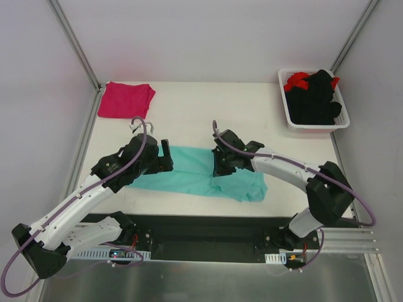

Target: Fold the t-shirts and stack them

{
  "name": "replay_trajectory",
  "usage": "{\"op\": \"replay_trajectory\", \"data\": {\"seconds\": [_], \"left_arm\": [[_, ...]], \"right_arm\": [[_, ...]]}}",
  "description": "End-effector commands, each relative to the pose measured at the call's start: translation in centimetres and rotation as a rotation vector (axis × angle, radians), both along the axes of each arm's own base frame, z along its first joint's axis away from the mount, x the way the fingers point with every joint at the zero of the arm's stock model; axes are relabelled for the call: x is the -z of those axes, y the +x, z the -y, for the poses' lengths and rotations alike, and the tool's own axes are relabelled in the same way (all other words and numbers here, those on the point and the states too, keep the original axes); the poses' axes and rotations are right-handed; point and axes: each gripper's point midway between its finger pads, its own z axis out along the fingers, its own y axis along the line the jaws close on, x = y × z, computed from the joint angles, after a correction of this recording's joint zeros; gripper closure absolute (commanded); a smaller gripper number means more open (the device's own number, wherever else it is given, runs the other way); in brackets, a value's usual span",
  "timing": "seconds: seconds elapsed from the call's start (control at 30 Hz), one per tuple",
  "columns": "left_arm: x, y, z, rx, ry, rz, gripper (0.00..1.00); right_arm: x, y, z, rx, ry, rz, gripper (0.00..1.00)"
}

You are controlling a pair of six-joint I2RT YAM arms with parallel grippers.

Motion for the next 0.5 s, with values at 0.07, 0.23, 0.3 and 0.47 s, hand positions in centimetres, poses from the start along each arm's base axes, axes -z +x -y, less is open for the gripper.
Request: {"op": "replay_trajectory", "data": {"seconds": [0.07,0.23,0.3,0.47], "left_arm": [[-0.2,0.0,0.4,0.010,-0.035,0.009,0.05],[-0.3,-0.1,0.4,0.014,-0.041,0.012,0.05],[-0.3,-0.2,0.3,0.013,-0.042,0.015,0.05],[-0.4,-0.3,0.2,0.014,-0.044,0.019,0.05]], "right_arm": [[-0.8,-0.1,3.6,0.054,-0.042,0.038,0.99],[0.5,0.0,4.0,0.058,-0.056,0.017,0.99],[1.1,-0.1,3.9,0.056,-0.060,0.004,0.99],[2.5,-0.3,3.6,0.052,-0.057,-0.024,0.99]]}}
